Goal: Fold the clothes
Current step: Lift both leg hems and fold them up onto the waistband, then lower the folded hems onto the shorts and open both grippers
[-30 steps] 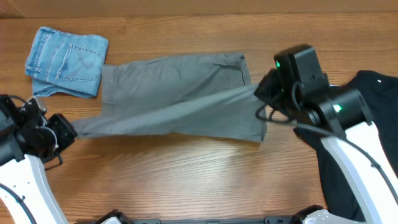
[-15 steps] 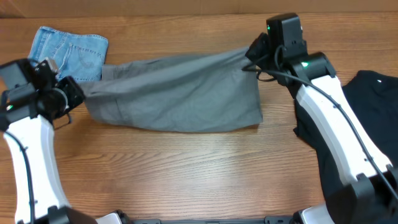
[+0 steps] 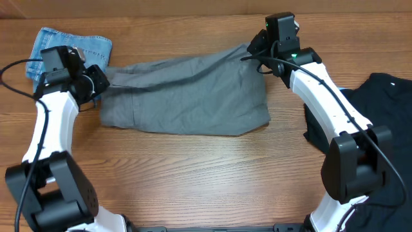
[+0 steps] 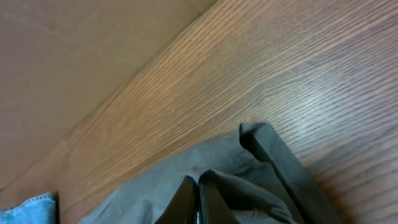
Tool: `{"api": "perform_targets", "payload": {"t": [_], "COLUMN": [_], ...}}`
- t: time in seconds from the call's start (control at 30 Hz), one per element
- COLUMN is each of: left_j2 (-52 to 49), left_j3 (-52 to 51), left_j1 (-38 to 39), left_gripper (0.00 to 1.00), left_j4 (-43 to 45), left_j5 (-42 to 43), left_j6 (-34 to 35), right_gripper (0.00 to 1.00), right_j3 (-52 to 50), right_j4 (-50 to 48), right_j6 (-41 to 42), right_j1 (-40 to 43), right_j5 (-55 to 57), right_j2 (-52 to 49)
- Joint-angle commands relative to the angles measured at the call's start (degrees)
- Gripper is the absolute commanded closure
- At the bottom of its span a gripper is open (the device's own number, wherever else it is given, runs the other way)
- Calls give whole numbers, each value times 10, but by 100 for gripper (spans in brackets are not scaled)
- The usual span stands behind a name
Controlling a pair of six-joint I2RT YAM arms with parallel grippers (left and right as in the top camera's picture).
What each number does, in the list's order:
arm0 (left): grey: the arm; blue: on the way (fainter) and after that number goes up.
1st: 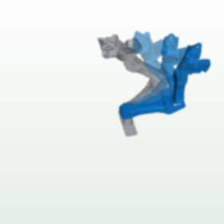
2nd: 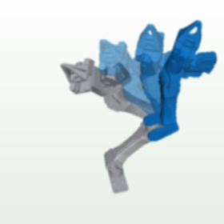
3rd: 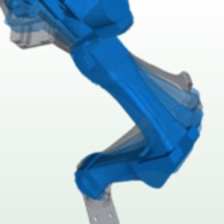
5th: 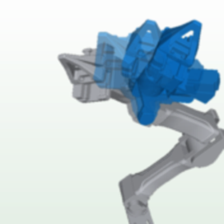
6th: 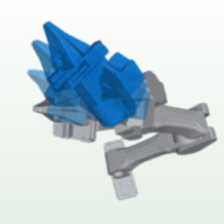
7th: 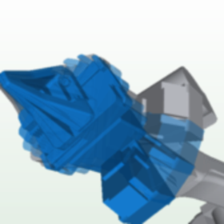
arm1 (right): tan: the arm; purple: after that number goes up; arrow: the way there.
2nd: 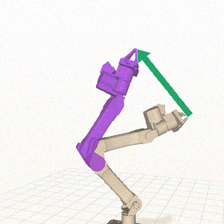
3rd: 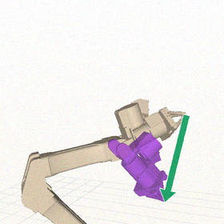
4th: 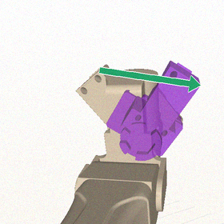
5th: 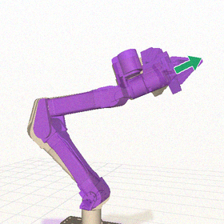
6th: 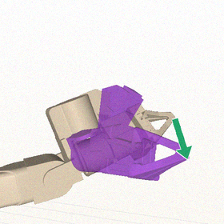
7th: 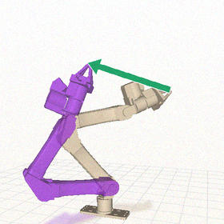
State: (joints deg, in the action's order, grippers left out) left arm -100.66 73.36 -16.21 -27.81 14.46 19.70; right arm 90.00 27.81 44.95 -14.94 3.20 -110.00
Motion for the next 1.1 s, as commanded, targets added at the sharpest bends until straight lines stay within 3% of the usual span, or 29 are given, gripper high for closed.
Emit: {"api": "perform_targets", "payload": {"t": [0.0, 0.03, 0.13, 0.17, 0.2, 0.23, 0.37, 0.63, 0.8, 1.07], "left_j2": [-21, -25, -31, -31, -28, -27, -23, -23, -23, -23], "left_j3": [5, 5, 5, 6, 10, 16, 55, 85, 84, 84], "left_j1": [3, 3, 2, 1, 0, -2, -13, -22, -22, -22], "left_gripper": [94, 94, 82, 77, 70, 62, 53, 49, 46, 46], "left_j4": [20, 26, 45, 53, 55, 52, -12, -179, -246, -312], "left_j5": [-11, -11, -11, -9, -8, -9, -9, -10, -16, -28], "left_j6": [18, 18, 18, 18, 17, 15, -16, -76, -94, -121], "right_gripper": [96, 93, 46, 34, 28, 27, 25, 21, 21, 20], "right_j3": [14, 14, 14, 14, 14, 15, 17, 8, -35, -186], "right_j4": [-6, -6, -5, -4, -1, 7, 89, 286, 291, 182], "right_j6": [-7, -7, -26, -40, -57, -75, -93, -129, -238, -255], "right_j1": [6, 6, 9, 11, 13, 17, 41, 98, 100, 84], "right_j5": [6, 6, 5, 5, 0, -9, -50, -64, -139, -229], "right_j2": [-18, -20, -23, -23, -22, -22, -20, -20, -20, -21]}}
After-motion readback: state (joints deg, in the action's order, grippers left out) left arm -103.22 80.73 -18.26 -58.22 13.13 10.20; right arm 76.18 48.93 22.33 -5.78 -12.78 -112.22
